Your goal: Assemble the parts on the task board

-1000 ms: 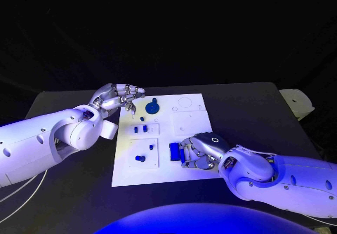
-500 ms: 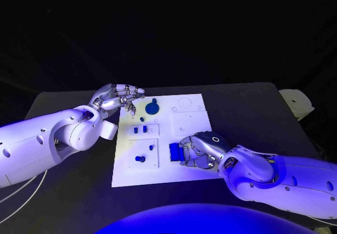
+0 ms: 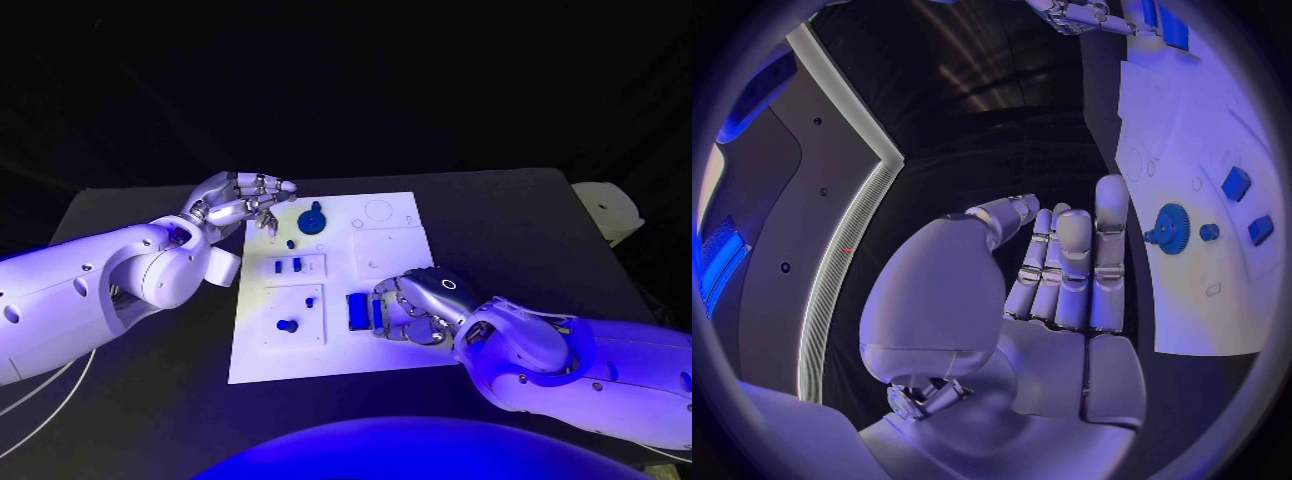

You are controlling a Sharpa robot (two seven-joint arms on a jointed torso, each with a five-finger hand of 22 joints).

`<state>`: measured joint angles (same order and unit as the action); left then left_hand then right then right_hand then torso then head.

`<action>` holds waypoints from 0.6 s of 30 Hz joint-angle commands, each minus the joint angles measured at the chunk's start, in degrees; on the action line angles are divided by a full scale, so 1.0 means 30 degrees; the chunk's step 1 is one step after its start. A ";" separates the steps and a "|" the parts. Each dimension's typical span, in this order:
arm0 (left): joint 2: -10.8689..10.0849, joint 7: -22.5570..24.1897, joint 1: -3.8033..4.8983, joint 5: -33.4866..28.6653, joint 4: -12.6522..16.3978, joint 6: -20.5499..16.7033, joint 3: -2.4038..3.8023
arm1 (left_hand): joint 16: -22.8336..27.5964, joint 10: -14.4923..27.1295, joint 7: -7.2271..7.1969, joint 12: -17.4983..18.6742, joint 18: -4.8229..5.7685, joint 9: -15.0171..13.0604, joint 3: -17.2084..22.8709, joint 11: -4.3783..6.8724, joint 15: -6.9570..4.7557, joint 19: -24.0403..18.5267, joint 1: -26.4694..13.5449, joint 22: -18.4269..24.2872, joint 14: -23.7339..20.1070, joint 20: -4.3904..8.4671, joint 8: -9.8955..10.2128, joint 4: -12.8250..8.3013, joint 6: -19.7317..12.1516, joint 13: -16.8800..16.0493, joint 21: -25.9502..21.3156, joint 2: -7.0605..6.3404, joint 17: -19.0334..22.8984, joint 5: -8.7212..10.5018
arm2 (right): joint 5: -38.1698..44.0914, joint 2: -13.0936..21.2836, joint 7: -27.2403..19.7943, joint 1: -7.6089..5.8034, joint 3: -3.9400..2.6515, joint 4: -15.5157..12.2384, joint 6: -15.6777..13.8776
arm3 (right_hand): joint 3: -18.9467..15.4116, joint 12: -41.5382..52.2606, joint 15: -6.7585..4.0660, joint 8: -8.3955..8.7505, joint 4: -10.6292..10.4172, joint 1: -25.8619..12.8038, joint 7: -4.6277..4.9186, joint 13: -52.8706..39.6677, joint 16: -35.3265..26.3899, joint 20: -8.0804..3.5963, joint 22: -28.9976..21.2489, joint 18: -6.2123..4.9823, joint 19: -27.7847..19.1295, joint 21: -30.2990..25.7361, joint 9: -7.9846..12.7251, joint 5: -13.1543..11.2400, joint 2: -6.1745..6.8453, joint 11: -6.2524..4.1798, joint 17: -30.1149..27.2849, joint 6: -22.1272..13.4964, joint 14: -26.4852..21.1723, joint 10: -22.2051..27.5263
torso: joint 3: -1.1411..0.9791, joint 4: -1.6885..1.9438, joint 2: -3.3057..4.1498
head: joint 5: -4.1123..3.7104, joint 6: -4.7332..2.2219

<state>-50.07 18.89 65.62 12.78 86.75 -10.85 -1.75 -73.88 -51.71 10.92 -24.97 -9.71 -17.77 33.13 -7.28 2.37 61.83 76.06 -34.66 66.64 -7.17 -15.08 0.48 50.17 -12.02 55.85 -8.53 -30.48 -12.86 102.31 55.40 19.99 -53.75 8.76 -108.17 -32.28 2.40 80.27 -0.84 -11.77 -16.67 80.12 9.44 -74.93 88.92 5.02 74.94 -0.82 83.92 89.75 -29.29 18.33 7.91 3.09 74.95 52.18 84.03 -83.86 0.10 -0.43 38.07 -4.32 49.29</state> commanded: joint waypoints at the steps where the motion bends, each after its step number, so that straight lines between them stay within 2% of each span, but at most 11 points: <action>1: 0.0014 0.0064 0.0008 0.0040 0.0037 0.0342 0.0011 | -0.0129 0.0125 -0.0019 -0.0095 -0.0306 -0.0026 0.0044 0.0004 0.0097 0.0032 -0.0083 0.0028 -0.0099 -0.0157 -0.0081 0.0075 -0.0167 0.0018 -0.0065 -0.0117 0.0017 -0.0084 | 0.0260 0.0111 -0.0029 0.0002 -0.0001 0.0084 0.0502 | 0.0105 0.0097 -0.0151 -0.0184 -0.0018 -0.0219 -0.0688 -0.2953 0.0091 -0.0103 0.5020 0.0274 0.2028 0.0085 -0.0017 -0.0062 -0.0052 -0.0129 0.4516 0.0776 0.1860 -0.0110 | 0.0013 0.0009 -0.0005 | -0.0023 0.0027; 18: 0.0019 0.0056 0.0008 0.0044 0.0039 0.0325 0.0011 | -0.0130 0.0154 -0.0014 -0.0106 -0.0304 -0.0027 0.0037 -0.0003 0.0105 0.0029 -0.0106 0.0033 -0.0111 -0.0163 -0.0085 0.0099 -0.0188 0.0026 -0.0072 -0.0124 0.0036 -0.0083 | 0.0205 0.0092 -0.0114 -0.0010 -0.0002 0.0412 0.1052 | 0.0101 0.0071 -0.0158 -0.0178 -0.0017 -0.0310 -0.0697 -0.2932 0.0089 -0.0111 0.5020 0.0274 0.2028 0.0085 0.0011 -0.0155 -0.0010 -0.0135 0.4515 0.0799 0.1860 -0.0094 | 0.0002 0.0029 0.0002 | 0.0008 -0.0007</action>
<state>-50.09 18.78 65.62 12.79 86.78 -10.76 -1.75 -73.88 -51.71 10.72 -24.97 -9.71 -17.76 33.13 -7.28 2.58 61.83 76.06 -34.61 66.43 -7.17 -15.07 0.48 49.97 -12.03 55.85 -8.53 -30.41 -12.86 102.31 55.73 19.98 -53.81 8.72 -107.04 -30.51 2.37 80.27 -0.84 -11.78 -16.67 79.43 9.44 -74.92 88.92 4.92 74.93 -0.83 84.01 89.74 -29.13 18.04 8.03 3.09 74.94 52.18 84.03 -83.85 0.12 -0.37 38.06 -4.32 49.26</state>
